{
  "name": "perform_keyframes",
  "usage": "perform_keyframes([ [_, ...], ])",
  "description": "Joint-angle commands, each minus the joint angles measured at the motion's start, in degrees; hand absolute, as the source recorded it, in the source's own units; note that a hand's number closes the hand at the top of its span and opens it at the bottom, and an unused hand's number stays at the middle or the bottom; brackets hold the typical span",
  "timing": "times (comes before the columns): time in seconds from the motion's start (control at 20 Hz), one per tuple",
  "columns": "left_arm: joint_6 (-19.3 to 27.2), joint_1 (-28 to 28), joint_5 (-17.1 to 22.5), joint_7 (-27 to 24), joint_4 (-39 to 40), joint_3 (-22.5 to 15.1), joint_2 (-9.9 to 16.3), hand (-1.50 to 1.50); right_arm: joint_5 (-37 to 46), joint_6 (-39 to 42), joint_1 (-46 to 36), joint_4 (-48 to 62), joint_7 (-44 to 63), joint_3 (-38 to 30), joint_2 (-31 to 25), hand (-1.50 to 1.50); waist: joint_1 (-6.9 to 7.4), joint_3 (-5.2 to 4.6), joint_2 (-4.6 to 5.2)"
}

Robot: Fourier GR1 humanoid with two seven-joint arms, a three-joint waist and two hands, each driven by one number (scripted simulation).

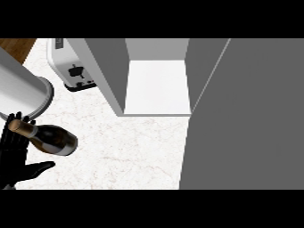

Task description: Pick up the wine, place it into the cabinet and close the cabinet

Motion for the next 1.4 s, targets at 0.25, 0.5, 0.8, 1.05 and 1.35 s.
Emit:
perform_keyframes([
  [0.25,1.2,-4.4,-2.6,-5.3,9.1,-1.1,0.9,-1.5,-5.1,1.3,2.0,-6.1,0.1,-3.4,-0.6,-1.5,-0.02,0.03,0.04],
  [0.5,-1.9,-3.1,-1.6,-7.3,11.6,-0.6,2.7,-1.5,-2.3,1.9,5.9,-8.0,-0.9,-0.1,0.0,-1.5,-0.03,0.03,0.0],
  [0.8,-2.3,-6.8,-2.2,-11.1,20.2,-1.6,1.8,-1.5,-2.3,0.3,0.8,-7.6,3.2,-0.7,-0.1,-1.5,-0.05,0.0,0.03],
  [1.05,-3.2,-8.7,-1.6,-13.2,23.3,-1.3,2.7,-1.5,-7.0,1.4,0.3,-9.3,4.5,-6.1,-2.3,-1.5,-0.19,0.01,0.02],
  [1.35,-3.4,-13.0,-0.9,-15.2,28.9,-1.4,2.2,-1.5,-2.3,0.6,1.6,-8.3,3.4,-0.5,0.5,-1.5,-0.36,-0.02,0.05],
])
